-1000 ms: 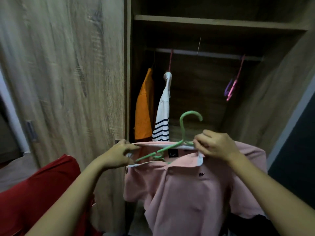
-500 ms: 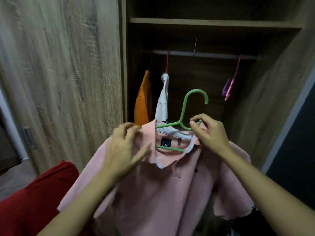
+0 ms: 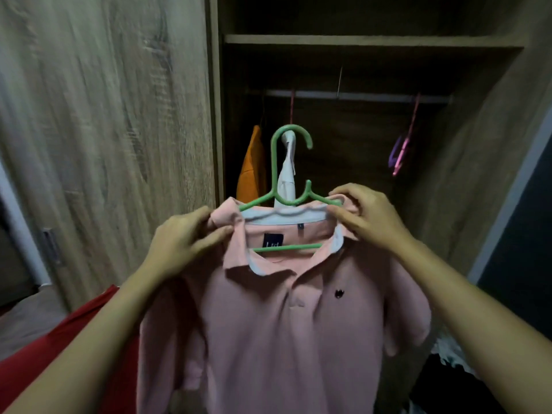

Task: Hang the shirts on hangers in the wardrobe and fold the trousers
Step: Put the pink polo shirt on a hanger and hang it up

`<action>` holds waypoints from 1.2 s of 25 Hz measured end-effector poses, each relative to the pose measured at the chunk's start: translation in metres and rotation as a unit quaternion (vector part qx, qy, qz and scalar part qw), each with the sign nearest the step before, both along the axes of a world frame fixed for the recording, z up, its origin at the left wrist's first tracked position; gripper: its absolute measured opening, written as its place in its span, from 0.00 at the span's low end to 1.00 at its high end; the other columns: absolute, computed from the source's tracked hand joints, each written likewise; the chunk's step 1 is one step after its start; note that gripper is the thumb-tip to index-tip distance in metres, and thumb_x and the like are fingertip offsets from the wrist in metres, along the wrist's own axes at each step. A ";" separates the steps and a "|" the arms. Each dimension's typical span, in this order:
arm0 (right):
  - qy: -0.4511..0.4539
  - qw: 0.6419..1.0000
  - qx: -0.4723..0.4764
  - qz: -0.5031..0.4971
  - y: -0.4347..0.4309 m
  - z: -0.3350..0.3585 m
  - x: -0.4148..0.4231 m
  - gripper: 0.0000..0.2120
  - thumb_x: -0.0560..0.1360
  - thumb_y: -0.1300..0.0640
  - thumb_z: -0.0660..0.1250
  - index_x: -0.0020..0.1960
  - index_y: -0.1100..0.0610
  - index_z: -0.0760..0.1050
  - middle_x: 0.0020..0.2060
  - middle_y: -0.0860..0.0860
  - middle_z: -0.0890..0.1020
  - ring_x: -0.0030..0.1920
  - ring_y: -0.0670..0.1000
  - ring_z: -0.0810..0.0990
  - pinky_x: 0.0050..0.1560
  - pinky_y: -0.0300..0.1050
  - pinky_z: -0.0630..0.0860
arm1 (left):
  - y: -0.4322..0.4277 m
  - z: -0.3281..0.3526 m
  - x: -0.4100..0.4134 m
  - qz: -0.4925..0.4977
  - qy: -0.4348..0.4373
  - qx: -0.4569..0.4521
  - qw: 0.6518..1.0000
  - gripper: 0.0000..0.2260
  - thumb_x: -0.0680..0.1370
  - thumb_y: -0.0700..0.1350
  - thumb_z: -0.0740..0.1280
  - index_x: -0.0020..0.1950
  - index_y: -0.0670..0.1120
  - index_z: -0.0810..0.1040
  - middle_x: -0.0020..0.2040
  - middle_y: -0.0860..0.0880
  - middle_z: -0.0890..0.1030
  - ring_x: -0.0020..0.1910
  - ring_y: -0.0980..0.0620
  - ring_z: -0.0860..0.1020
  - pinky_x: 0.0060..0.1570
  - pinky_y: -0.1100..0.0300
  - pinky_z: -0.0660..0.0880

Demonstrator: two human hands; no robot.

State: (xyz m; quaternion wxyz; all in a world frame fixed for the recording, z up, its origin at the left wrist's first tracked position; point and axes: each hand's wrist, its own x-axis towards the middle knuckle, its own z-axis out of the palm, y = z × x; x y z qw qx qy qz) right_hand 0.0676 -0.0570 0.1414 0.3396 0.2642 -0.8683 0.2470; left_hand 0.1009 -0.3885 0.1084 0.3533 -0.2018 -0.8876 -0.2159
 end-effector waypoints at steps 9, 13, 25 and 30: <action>-0.104 0.994 -0.014 -0.040 0.013 -0.020 0.002 0.11 0.74 0.40 0.56 0.47 0.42 0.75 0.39 0.39 0.79 0.44 0.46 0.78 0.47 0.52 0.76 | -0.011 0.007 -0.001 -0.001 0.023 -0.029 0.999 0.18 0.70 0.65 0.55 0.54 0.57 0.69 0.38 0.51 0.81 0.41 0.43 0.80 0.36 0.55 0.70; -0.088 0.994 -0.052 -0.022 0.012 -0.013 0.001 0.12 0.73 0.39 0.59 0.48 0.42 0.76 0.40 0.36 0.80 0.44 0.42 0.78 0.45 0.45 0.74 | -0.026 0.010 -0.008 0.015 0.050 0.004 0.999 0.22 0.70 0.63 0.56 0.53 0.49 0.74 0.41 0.44 0.83 0.42 0.41 0.81 0.37 0.51 0.74; -0.222 0.890 -0.385 -0.098 0.028 -0.045 -0.027 0.18 0.79 0.45 0.56 0.53 0.56 0.79 0.50 0.54 0.82 0.51 0.52 0.78 0.57 0.49 0.73 | -0.063 0.009 -0.012 0.013 0.033 0.050 0.998 0.17 0.69 0.60 0.58 0.43 0.48 0.75 0.31 0.59 0.76 0.28 0.59 0.69 0.31 0.64 0.63; -0.181 0.946 -0.197 -0.181 0.026 -0.023 -0.017 0.15 0.81 0.52 0.55 0.52 0.54 0.80 0.53 0.52 0.81 0.54 0.51 0.77 0.52 0.40 0.68 | -0.061 0.007 -0.012 0.021 0.025 0.082 0.996 0.17 0.69 0.59 0.59 0.41 0.46 0.76 0.34 0.65 0.74 0.30 0.58 0.68 0.31 0.60 0.63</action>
